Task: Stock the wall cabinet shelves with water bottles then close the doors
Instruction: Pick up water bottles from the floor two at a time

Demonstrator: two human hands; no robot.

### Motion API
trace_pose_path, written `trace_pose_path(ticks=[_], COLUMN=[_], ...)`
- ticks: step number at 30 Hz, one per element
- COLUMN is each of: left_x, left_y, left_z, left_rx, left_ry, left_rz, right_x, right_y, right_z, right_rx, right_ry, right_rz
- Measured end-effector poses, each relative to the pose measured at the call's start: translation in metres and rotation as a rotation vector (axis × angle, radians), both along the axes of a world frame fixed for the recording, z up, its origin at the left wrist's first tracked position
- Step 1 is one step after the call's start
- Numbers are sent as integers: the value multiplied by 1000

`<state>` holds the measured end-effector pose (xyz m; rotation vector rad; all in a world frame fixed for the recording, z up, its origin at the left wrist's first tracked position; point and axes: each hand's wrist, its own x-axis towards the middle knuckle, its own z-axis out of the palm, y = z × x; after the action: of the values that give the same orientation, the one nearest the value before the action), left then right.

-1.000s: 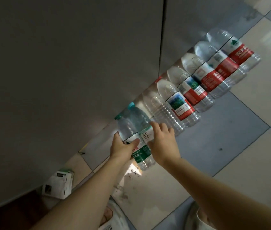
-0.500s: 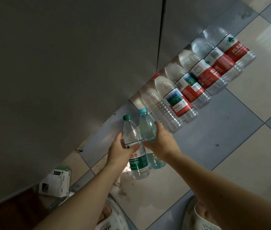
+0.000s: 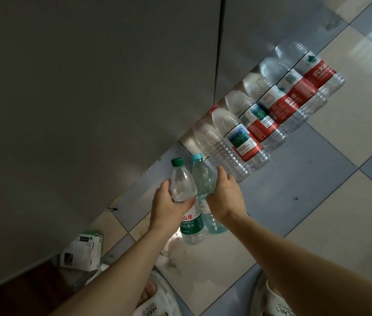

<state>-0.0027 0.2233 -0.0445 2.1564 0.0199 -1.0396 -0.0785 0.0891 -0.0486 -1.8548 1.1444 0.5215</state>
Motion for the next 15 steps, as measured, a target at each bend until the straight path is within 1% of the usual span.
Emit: trace_pose_path(ticks=[5,8,12,15], left_x=[2,9,14,13], left_y=[-2,2,10,12], left_z=[8,-2,-13,-15], left_rx=[45,55,43,26], left_ry=[-20,12,55,81], left_rz=[9,18,5,6], right_x=[9,10,5,2], right_y=[0,4,7,6], right_z=[2,-9,-25,-26], right_rx=[101,165,171,200], right_ry=[26,-15,-90,-137], right_rz=[23,-41,-122,-179])
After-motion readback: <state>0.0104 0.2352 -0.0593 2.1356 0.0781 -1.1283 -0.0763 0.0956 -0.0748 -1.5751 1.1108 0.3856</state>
